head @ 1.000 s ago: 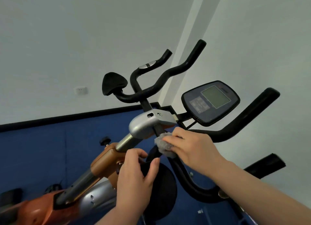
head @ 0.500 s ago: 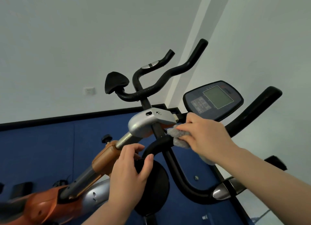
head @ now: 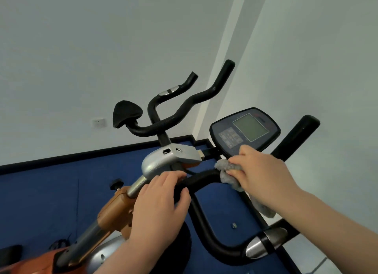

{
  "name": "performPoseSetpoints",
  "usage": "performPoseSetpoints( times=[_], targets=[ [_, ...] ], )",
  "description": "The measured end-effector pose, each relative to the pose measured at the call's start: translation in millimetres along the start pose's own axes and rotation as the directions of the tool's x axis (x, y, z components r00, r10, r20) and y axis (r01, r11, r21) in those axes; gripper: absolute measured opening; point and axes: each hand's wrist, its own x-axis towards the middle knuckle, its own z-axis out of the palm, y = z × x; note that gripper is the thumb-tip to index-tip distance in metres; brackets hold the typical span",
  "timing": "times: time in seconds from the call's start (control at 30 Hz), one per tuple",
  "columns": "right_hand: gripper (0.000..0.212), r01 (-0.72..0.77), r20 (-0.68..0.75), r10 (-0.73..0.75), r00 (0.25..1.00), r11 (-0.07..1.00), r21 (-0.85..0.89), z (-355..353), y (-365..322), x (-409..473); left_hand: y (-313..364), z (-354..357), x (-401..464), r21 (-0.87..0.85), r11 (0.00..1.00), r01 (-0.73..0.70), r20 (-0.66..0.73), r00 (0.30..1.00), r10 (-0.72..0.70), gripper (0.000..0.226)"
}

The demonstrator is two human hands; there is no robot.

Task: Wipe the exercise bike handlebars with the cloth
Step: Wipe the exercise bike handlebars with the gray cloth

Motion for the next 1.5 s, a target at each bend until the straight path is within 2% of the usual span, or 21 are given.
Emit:
performPoseSetpoints(
  times=[0.13,0.2,0.27,0.33,0.43,0.53,0.63,0.73,0.9,1.0,1.1,1.17,1.23,1.33,1.4,1.5],
  targets=[
    [0.016,0.064,0.007,-0.065,0.998,0.990,0.125,15.0,-54.7,8.6,-1.3,2.5,2.1,0.125,0.992,-0.023,0.034,0.999,0.019,0.019],
    [0.012,0.066,-0.001,-0.066,0.998,0.991,0.116,20.7,-61.6,5.5,-2.4,1.8,1.3,0.157,0.987,-0.037,0.033,0.999,0.033,0.018],
    [0.003,0.021,0.017,-0.021,1.000,0.999,0.044,16.2,-43.4,-2.2,-3.9,2.7,1.2,0.161,0.986,-0.048,0.028,0.999,0.044,0.019],
    [0.011,-0.051,0.058,0.053,0.997,0.998,-0.026,7.6,-17.9,-14.6,-4.7,3.1,0.7,0.164,0.985,-0.051,0.037,0.998,0.046,0.020],
    [0.007,-0.175,0.033,0.180,0.983,0.978,-0.113,-2.4,-1.1,-18.8,-3.9,1.4,1.1,0.156,0.987,-0.041,0.054,0.998,0.032,0.020],
    [0.014,-0.172,0.033,0.171,0.985,0.984,0.049,1.9,-27.6,-2.6,-2.0,0.4,1.2,0.150,0.988,-0.034,0.081,0.996,0.022,0.020],
    [0.012,-0.129,0.000,0.130,0.992,0.990,0.058,14.5,-44.9,-0.9,-1.1,-1.3,2.7,0.110,0.993,-0.047,0.121,0.992,0.034,0.024],
    [0.005,-0.201,-0.050,0.201,0.978,0.980,-0.003,11.1,-21.9,-13.8,8.7,0.2,8.7,0.092,0.989,-0.113,0.150,0.984,0.098,0.030],
    [0.005,-0.152,-0.016,0.151,0.988,0.979,-0.139,-5.9,10.5,-28.2,45.2,24.4,31.9,0.016,0.976,-0.218,0.181,0.961,0.212,0.033],
    [0.002,-0.236,-0.090,0.223,0.971,0.953,-0.191,-29.9,49.4,-21.5,50.9,40.7,42.4,-0.050,0.963,-0.263,0.204,0.942,0.268,0.031],
    [0.011,-0.241,-0.131,0.223,0.966,0.960,-0.144,-30.5,44.2,-12.2,45.5,48.9,45.4,-0.148,0.954,-0.261,0.224,0.931,0.290,0.031],
    [0.007,-0.226,-0.109,0.216,0.970,0.971,-0.081,-19.0,28.4,-14.4,43.4,50.9,47.1,-0.208,0.947,-0.244,0.209,0.935,0.287,0.028],
    [0.003,-0.252,-0.119,0.243,0.963,0.965,-0.066,-15.6,36.0,-20.2,43.6,51.3,48.0,-0.213,0.942,-0.258,0.193,0.934,0.300,0.026],
    [0.011,-0.261,-0.203,0.239,0.950,0.961,-0.091,-37.6,60.7,-31.9,43.4,50.1,48.4,-0.220,0.939,-0.265,0.195,0.931,0.309,0.026],
    [0.013,-0.291,-0.300,0.251,0.920,0.952,-0.097,-55.8,65.3,-35.8,43.8,49.7,49.1,-0.228,0.940,-0.254,0.192,0.935,0.299,0.026],
    [0.013,-0.400,-0.517,0.433,0.738,0.898,0.183,-87.7,81.9,-17.2,46.1,51.6,48.6,-0.235,0.941,-0.245,0.190,0.938,0.292,0.027]
  ],
)
